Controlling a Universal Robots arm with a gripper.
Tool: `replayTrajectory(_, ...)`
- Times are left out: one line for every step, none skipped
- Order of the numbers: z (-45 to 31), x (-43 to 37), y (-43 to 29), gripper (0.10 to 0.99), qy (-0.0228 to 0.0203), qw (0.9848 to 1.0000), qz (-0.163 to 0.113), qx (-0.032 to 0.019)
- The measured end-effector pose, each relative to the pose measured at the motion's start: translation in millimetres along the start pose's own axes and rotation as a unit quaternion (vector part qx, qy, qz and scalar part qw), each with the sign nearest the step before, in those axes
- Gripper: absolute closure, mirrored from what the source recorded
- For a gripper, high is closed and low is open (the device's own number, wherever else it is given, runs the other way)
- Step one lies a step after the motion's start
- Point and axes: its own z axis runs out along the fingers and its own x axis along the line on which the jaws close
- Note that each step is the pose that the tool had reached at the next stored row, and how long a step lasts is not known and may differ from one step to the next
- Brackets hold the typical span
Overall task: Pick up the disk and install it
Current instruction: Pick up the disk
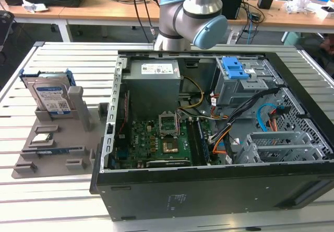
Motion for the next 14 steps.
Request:
replayTrajectory(0.0, 0.0, 0.0, 0.980, 0.0008, 0.9998, -0.017, -0.0004)
replayTrajectory(0.0, 0.0, 0.0, 0.980, 0.0012, 0.9997, -0.026, -0.0006)
replayTrajectory(0.0, 0.0, 0.0, 0.980, 0.0015, 0.9995, -0.032, -0.0008)
replayTrajectory(0.0, 0.0, 0.0, 0.980, 0.0018, 0.9992, -0.040, -0.0009)
replayTrajectory(0.0, 0.0, 0.0, 0.980, 0.0021, 0.9989, -0.046, -0.0011)
replayTrajectory(0.0, 0.0, 0.0, 0.980, 0.0022, 0.9988, -0.049, -0.0012)
replayTrajectory(0.0, 0.0, 0.0, 0.980, 0.0025, 0.9985, -0.054, -0.0013)
replayTrajectory(0.0, 0.0, 0.0, 0.980, 0.0027, 0.9982, -0.060, -0.0014)
replayTrajectory(0.0, 0.0, 0.0, 0.980, 0.0029, 0.9979, -0.065, -0.0015)
replayTrajectory(0.0, 0.0, 0.0, 0.980, 0.0031, 0.9976, -0.069, -0.0016)
replayTrajectory(0.0, 0.0, 0.0, 0.980, 0.0034, 0.9971, -0.076, -0.0018)
replayTrajectory(0.0, 0.0, 0.0, 0.980, 0.0038, 0.9965, -0.084, -0.0019)
replayTrajectory(0.0, 0.0, 0.0, 0.980, 0.0042, 0.9956, -0.093, -0.0022)
replayTrajectory(0.0, 0.0, 0.0, 0.980, 0.0045, 0.9951, -0.099, -0.0023)
